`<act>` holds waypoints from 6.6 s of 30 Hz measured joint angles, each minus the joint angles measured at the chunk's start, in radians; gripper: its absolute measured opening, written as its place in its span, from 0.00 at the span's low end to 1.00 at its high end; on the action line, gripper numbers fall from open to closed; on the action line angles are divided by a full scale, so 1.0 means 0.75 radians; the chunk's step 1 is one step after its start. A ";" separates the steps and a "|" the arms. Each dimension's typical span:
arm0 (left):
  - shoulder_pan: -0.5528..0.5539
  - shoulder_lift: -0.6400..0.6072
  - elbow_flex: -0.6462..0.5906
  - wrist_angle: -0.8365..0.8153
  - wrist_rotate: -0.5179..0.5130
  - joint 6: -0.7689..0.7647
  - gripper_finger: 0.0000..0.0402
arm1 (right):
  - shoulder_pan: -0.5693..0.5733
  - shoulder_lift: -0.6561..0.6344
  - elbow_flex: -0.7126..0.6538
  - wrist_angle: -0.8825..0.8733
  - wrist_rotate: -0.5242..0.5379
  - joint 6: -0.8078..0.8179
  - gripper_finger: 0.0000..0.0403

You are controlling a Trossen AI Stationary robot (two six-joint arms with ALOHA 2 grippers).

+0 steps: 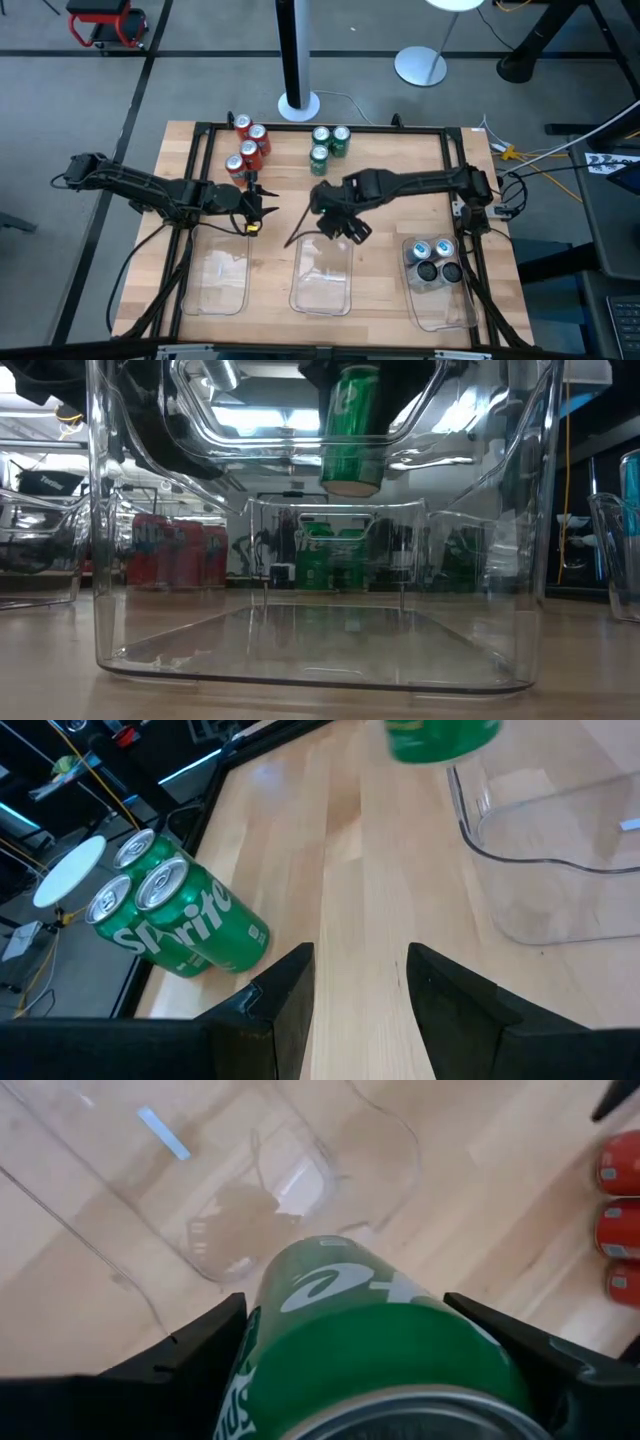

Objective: Sort soda cans
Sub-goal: Put the green soda can into the center transparent bin

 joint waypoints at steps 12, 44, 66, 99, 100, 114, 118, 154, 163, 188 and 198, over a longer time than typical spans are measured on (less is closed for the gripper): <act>-0.001 0.000 0.000 0.001 0.000 -0.001 0.38 | 0.120 -0.002 -0.110 0.067 0.000 0.151 0.76; 0.000 0.000 0.000 0.007 0.000 -0.001 0.38 | 0.124 -0.002 -0.581 0.529 -0.059 0.217 0.76; 0.000 0.000 0.000 0.007 0.000 -0.005 0.38 | 0.124 -0.002 -0.427 0.415 -0.068 0.192 0.92; 0.000 0.000 0.000 0.008 0.000 -0.004 0.38 | -0.309 -0.002 -0.116 0.331 0.350 -0.732 0.92; 0.000 0.001 0.000 0.009 0.000 -0.004 0.38 | -0.336 -0.002 -0.121 0.354 0.344 -0.758 0.92; 0.000 0.000 -0.001 0.086 0.000 -0.007 0.38 | -0.602 0.016 -0.124 0.467 0.066 -1.021 0.92; 0.000 0.002 -0.001 0.083 0.000 -0.010 0.38 | -0.630 0.043 -0.124 0.486 0.041 -1.040 0.92; -0.001 0.003 -0.001 0.059 0.000 -0.071 0.38 | -0.644 0.278 -0.119 0.526 0.030 -1.050 0.92; 0.000 0.003 -0.001 0.062 0.000 -0.071 0.38 | -0.645 0.295 -0.118 0.534 0.007 -1.048 0.92; 0.000 0.003 -0.001 0.058 0.000 -0.071 0.38 | -0.614 0.299 -0.087 0.356 -0.198 -0.936 0.92; 0.000 0.003 -0.001 0.058 0.001 -0.071 0.38 | -0.574 0.300 -0.080 0.337 -0.197 -0.895 0.92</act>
